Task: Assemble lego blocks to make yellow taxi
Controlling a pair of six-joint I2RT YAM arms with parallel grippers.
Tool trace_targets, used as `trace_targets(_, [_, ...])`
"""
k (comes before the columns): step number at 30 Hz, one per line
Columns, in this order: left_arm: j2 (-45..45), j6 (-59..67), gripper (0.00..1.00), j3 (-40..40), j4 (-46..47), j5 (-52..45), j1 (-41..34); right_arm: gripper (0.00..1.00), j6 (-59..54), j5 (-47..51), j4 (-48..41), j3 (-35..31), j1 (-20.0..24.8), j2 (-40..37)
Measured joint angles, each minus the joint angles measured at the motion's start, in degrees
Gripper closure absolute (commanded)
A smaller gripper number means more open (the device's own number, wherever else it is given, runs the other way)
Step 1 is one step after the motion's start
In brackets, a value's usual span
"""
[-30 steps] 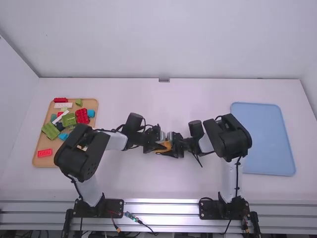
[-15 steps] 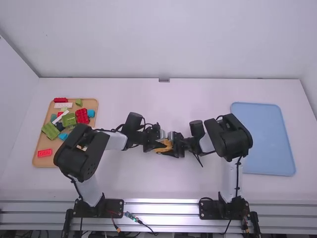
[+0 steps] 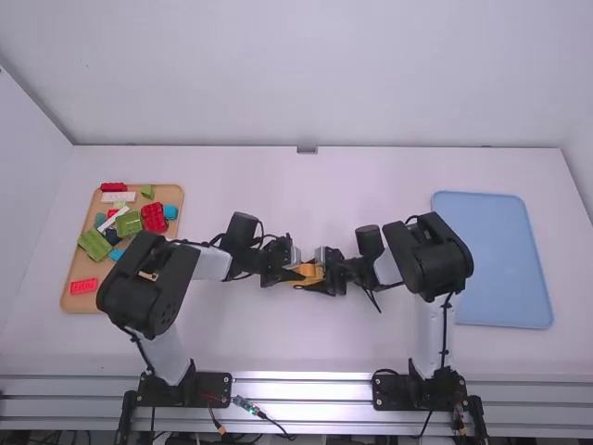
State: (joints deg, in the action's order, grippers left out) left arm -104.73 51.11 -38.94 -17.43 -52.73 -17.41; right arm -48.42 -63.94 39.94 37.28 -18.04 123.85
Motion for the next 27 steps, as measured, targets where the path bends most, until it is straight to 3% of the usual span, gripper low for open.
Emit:
trace_targets(19, [-1.79, 0.39, 0.98, 0.11, -3.39, -3.17, -0.20, 0.56, -0.13, -0.02, -0.04, 0.00, 0.00, 0.00])
trace_targets(27, [-1.79, -2.73, 0.98, 0.09, -6.78, 1.44, -3.30, 0.57, -0.57, -0.15, -0.11, 0.00, 0.59, 0.00])
